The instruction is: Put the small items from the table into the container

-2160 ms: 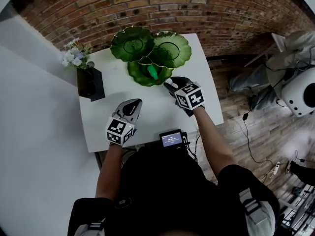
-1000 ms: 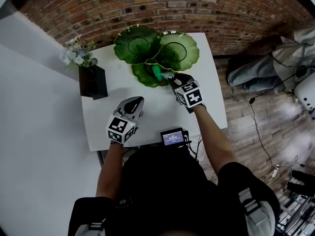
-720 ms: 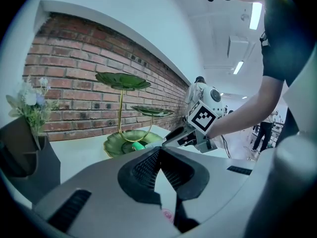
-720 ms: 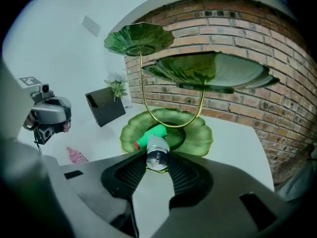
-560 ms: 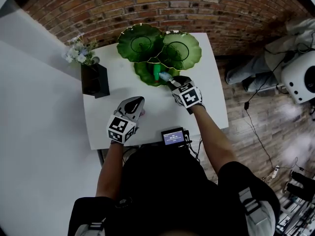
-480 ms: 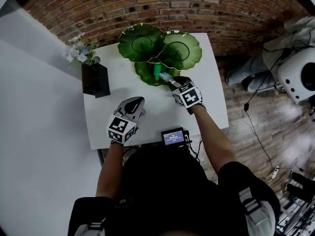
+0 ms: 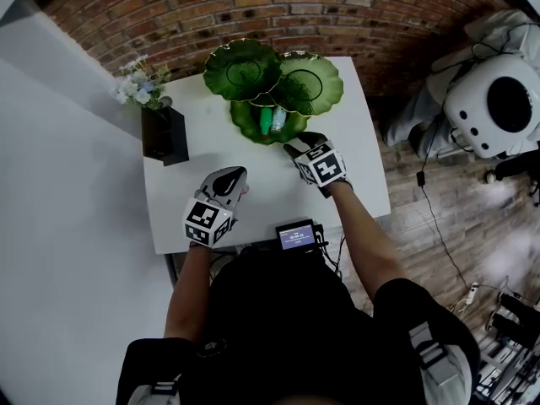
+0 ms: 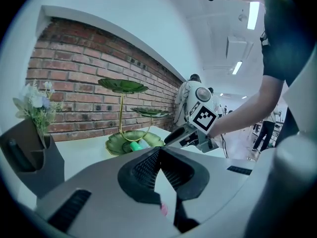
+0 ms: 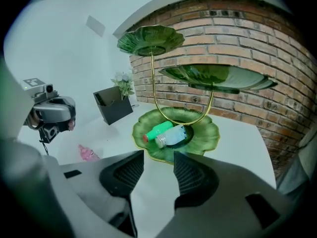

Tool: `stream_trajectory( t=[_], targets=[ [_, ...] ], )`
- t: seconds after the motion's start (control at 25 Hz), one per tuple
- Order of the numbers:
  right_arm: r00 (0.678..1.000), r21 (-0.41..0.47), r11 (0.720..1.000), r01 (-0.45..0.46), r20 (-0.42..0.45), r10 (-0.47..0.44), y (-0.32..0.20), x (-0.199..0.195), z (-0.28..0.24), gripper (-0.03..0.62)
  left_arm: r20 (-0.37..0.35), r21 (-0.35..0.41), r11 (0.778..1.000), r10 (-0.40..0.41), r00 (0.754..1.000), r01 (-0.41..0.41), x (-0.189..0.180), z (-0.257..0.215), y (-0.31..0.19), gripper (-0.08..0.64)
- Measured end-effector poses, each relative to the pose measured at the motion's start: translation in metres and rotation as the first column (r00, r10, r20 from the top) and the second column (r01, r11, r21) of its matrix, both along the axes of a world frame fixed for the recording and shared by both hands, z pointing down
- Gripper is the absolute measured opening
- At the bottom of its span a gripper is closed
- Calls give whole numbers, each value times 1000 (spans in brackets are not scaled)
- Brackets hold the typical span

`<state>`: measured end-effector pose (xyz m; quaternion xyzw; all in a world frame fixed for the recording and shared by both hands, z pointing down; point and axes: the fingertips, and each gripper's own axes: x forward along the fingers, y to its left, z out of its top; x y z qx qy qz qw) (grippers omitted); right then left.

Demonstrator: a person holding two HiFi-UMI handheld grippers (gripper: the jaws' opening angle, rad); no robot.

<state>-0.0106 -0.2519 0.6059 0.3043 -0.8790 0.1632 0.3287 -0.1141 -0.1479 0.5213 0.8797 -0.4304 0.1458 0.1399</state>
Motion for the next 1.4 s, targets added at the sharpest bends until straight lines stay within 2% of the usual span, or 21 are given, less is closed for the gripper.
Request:
stream_trajectory(
  t=[0.28,0.4,0.64,0.8,1.04,1.4],
  targets=[
    [999,17,999,-35,13,35,14,11,-8,176,-5,7,1000,16,1000,-16,6,-1,13,9],
    [997,15,998,-61,49,61,22,14,-15,175,-9,16,1000,16,1000,-15,7,-3,17,9],
    [985,40,991,-125,123,119,35,20,-35,65,-17,21,999,27,999,-27,10,-2,28,9],
    [979,45,990,-133,160,124,47,20,-48,31,-25,24,999,38,999,-37,14,-1,32,9],
    [967,11,993,-118,227,113,69,19,-60,15,-30,34,998,45,999,-44,18,0,35,9],
    [962,-9,993,-120,247,119,92,27,-61,15,-14,31,998,61,998,-61,21,3,39,9]
  ],
)
